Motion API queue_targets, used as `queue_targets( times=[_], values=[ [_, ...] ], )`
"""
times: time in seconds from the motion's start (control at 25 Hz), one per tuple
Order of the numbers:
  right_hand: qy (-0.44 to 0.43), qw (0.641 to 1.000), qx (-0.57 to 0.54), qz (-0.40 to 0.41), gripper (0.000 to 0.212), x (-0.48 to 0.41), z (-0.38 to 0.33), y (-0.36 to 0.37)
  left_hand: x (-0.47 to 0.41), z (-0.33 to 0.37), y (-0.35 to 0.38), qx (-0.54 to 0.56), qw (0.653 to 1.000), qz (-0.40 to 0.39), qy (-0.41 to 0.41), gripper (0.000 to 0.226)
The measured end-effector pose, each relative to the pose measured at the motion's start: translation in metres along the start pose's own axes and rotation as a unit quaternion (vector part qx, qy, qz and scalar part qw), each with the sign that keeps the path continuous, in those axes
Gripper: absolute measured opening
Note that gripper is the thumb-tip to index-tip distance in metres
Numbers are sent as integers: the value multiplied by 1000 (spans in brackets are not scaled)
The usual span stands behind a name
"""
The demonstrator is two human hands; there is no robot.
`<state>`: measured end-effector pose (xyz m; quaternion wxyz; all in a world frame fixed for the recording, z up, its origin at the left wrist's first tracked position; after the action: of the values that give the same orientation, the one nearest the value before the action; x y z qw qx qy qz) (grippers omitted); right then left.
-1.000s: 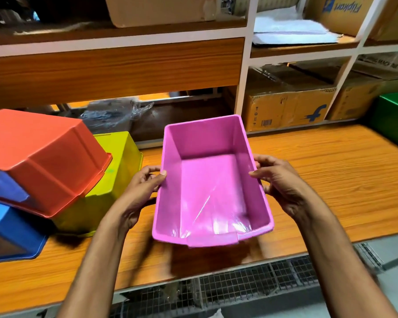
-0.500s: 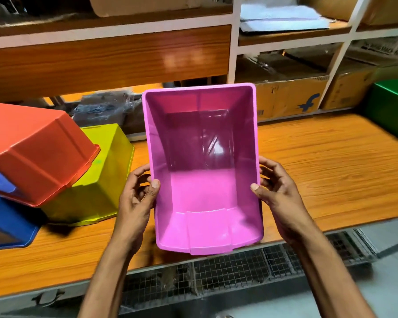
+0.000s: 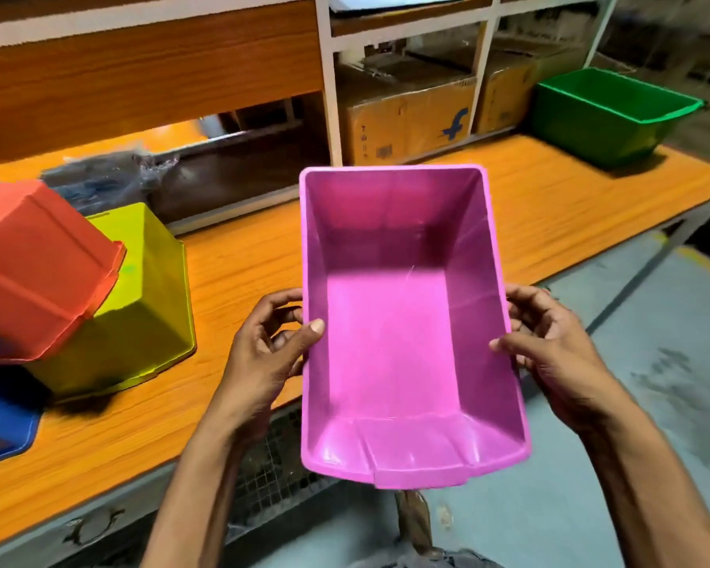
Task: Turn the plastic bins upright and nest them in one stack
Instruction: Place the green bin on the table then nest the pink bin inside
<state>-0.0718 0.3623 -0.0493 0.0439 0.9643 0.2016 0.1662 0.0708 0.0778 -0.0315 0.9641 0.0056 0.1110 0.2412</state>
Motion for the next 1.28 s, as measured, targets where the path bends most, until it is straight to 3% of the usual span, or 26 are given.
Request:
queue_targets(
  times=[0.12, 0.24, 0.36, 0.44, 0.52, 0.64, 0.88, 1.28],
  values=[
    [47, 995, -15, 85, 60, 49, 22, -26, 15, -15, 25, 12, 998, -49, -37, 33],
    [168, 978, -32, 124, 50, 88, 44, -64, 20, -42, 66, 14, 990, -88, -108, 27],
    [266, 953, -56, 130, 39, 121, 63, -110, 30, -75, 118, 17, 959, -170, -225, 19],
    [304, 935, -68, 167, 23, 137, 79, -144, 36, -96, 155, 11, 936, -238, -260, 25],
    [328, 918, -63, 215, 31, 150, 99, -180, 47, -113, 196, -5, 915, -291, -278, 23],
    [357, 891, -71, 270, 28, 169, 127, -226, 64, -127, 258, -68, 898, -336, -275, 17],
    [375, 857, -110, 336, 22, 214, 148, -335, 100, -139, 394, -152, 880, -379, -243, 35],
    [262, 864, -55, 427, 32, 217, 96, -487, 94, -129, 563, -117, 896, -401, -151, 25]
  ],
)
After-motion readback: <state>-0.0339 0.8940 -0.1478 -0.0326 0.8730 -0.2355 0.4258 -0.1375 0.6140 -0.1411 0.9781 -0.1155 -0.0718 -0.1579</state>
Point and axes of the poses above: each hand's wrist, its own x-axis away from the middle knuckle, its own y-axis out of the palm, z = x × y, the point moved 5 cm from there along -x, towards the middle knuckle, and after that the axes turned 14 degrees about y, right-handed, at the moved point
